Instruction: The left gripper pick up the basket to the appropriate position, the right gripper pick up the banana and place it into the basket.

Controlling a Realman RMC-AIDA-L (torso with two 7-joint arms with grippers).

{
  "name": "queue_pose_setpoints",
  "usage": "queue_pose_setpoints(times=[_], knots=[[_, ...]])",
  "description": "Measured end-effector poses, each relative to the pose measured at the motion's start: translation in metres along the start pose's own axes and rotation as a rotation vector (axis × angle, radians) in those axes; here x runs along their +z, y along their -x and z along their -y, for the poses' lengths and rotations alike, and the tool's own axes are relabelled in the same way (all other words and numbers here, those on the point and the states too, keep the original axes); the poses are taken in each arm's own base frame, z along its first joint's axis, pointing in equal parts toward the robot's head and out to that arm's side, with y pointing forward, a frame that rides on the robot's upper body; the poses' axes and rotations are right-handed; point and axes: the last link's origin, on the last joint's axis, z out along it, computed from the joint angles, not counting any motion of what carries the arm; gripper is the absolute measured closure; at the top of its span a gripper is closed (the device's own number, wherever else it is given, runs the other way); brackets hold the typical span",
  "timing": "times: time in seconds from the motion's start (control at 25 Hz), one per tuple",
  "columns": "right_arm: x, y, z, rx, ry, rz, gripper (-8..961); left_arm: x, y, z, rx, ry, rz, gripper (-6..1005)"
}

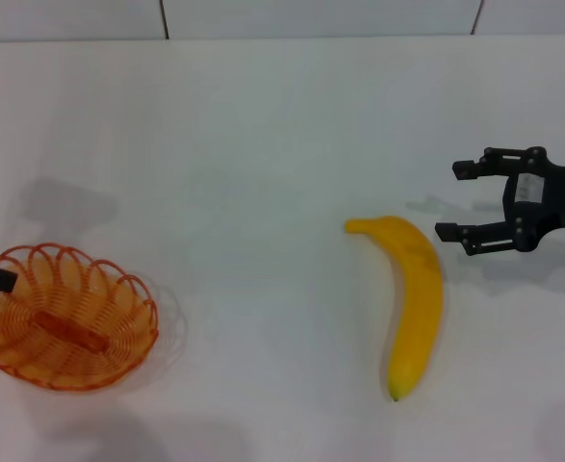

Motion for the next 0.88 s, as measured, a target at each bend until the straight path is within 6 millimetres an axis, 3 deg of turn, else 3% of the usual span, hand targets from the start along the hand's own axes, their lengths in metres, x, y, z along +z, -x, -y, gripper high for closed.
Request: queue_pose_setpoints(times=[0.88], knots=[[0.000, 0.000, 0.001, -0.007, 0.000, 0.000, 73, 0.017, -0.007, -0.008, 0.042, 0.007, 0.045, 278]])
